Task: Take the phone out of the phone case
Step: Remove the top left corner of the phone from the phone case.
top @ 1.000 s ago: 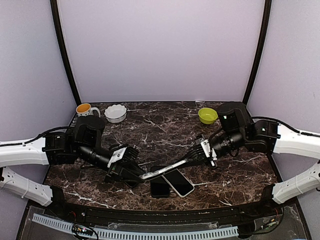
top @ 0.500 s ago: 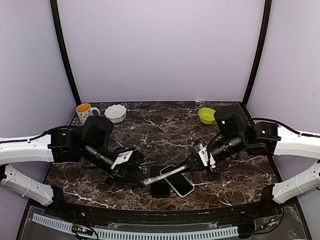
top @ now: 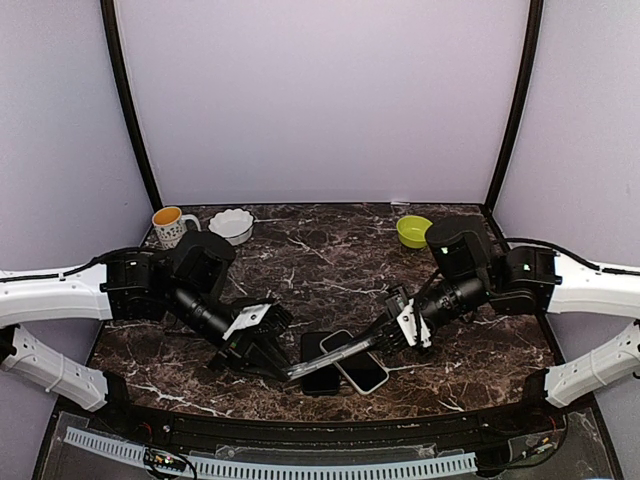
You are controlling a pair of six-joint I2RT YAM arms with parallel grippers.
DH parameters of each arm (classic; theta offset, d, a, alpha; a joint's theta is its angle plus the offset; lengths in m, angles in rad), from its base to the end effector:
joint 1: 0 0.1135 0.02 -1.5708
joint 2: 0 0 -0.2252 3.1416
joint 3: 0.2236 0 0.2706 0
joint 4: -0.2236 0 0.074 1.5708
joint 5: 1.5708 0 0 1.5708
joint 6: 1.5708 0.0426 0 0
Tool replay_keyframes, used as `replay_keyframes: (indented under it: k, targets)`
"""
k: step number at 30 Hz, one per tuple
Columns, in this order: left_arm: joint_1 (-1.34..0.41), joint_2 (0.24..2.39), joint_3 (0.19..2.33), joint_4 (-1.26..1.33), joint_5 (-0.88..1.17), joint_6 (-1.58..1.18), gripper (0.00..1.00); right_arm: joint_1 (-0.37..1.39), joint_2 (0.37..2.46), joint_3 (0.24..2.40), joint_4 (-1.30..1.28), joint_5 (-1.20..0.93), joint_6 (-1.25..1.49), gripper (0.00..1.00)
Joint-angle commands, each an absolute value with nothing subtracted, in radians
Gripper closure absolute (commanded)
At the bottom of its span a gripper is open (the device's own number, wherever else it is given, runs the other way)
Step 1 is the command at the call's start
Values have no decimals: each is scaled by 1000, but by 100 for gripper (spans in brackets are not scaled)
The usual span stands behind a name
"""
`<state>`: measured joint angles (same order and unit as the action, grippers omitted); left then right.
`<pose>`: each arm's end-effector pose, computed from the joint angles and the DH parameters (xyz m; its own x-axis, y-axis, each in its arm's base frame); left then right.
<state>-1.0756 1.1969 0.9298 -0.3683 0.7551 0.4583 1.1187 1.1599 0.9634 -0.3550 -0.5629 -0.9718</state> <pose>0.1134 -0.2713 0.2490 0.1465 0.4067 -0.9017 0.9345 -0.3560 -0.0087 0.1081 0.2746 0.2696 0.6632 -0.2332 -0.7112 -0.7299 -0.4115 -0.5458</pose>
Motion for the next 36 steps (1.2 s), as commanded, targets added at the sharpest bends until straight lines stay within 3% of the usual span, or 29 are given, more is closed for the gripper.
replay_keyframes:
  k: [1, 7, 28, 36]
  targets:
    - [-1089, 1206, 957, -366, 774, 488, 90, 1131, 1161, 1007, -140, -588, -973, 100]
    - [-1089, 1209, 972, -374, 712, 521, 100, 1137, 1166, 1006, -147, -593, -973, 100]
    - [-1082, 1197, 1060, -535, 481, 770, 100, 1224, 1255, 1007, -235, -612, -985, 100]
    - [-968, 1181, 1113, -604, 555, 808, 100, 1238, 1259, 991, -250, -604, -989, 100]
